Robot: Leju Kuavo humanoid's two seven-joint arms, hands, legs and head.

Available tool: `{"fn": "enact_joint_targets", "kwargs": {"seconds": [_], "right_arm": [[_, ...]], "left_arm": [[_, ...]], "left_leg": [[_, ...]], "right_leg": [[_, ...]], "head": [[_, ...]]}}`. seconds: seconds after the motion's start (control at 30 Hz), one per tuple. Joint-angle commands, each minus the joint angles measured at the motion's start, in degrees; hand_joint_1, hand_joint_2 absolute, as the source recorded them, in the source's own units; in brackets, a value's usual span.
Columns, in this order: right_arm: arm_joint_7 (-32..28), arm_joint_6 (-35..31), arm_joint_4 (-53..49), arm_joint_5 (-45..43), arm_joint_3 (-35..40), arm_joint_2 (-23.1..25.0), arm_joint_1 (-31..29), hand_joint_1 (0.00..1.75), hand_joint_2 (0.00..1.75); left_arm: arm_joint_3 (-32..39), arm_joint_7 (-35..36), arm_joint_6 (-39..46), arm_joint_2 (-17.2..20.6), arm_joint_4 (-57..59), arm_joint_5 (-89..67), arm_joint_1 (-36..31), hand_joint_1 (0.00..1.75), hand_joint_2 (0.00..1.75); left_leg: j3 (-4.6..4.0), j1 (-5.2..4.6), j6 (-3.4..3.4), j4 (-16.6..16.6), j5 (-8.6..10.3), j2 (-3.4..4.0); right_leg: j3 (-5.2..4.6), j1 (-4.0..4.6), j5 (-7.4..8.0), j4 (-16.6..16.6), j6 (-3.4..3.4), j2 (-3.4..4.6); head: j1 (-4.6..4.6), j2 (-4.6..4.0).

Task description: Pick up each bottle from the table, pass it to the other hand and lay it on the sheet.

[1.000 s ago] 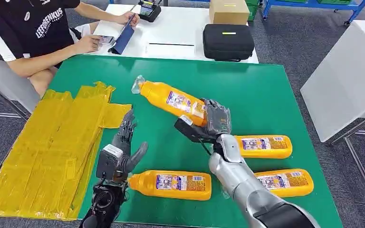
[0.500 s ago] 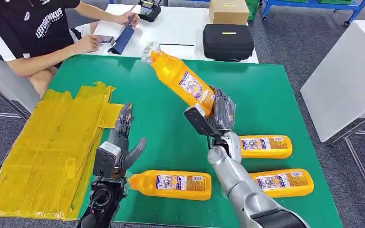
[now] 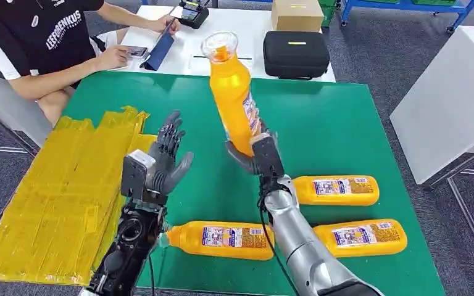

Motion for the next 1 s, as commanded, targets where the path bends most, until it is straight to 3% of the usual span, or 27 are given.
{"fn": "enact_joint_targets", "kwargs": {"seconds": [0.03, 0.1, 0.2, 0.4, 1.0], "right_arm": [[0.1, 13.7, 3.6, -5.3, 8.3, -0.3, -1.9, 1.75, 1.75], [0.3, 14.0, 3.7, -4.6, 10.2, -0.1, -1.8, 1.75, 1.75], [0.8, 14.8, 3.5, -4.9, 11.4, 0.0, -1.7, 1.75, 1.75], [3.0, 13.9, 3.1, -4.6, 15.6, -0.3, -1.4, 1.75, 1.75], [4.6, 10.3, 2.7, -3.5, 17.4, -0.7, -1.1, 1.75, 1.75]], "left_arm": [[-3.9, 2.3, -2.1, 1.6, 8.0, 1.6, -10.6, 0.0, 1.75], [-4.4, 2.4, -2.0, 1.7, 8.2, 2.0, -10.9, 0.0, 1.75], [-4.9, 2.4, -2.1, 1.8, 7.4, 2.5, -11.1, 0.0, 1.75], [-6.6, 2.8, -1.6, 2.2, 7.1, 4.5, -11.7, 0.0, 1.75], [-8.0, 2.6, 1.0, 2.2, 6.4, 2.9, -11.2, 0.0, 1.75]], "left_leg": [[0.51, 0.07, -0.26, 0.1, -0.27, 0.01], [0.17, 0.06, -0.11, 0.0, -0.08, -0.14], [0.46, 0.03, -0.16, 0.0, -0.22, 0.09], [0.18, 0.03, -0.09, 0.0, -0.07, -0.06], [0.17, 0.03, -0.09, 0.0, -0.07, -0.03]], "right_leg": [[0.53, 0.11, -0.29, 0.1, -0.26, -0.18], [0.24, 0.07, -0.12, 0.0, -0.11, -0.23], [0.46, 0.05, -0.21, 0.0, -0.18, -0.02], [0.21, 0.05, -0.09, 0.0, -0.11, -0.1], [0.2, 0.05, -0.1, 0.0, -0.11, -0.12]], "head": [[-0.02, 0.0], [0.02, 0.0], [0.0, 0.0], [0.0, 0.0], [0.0, 0.0]]}}
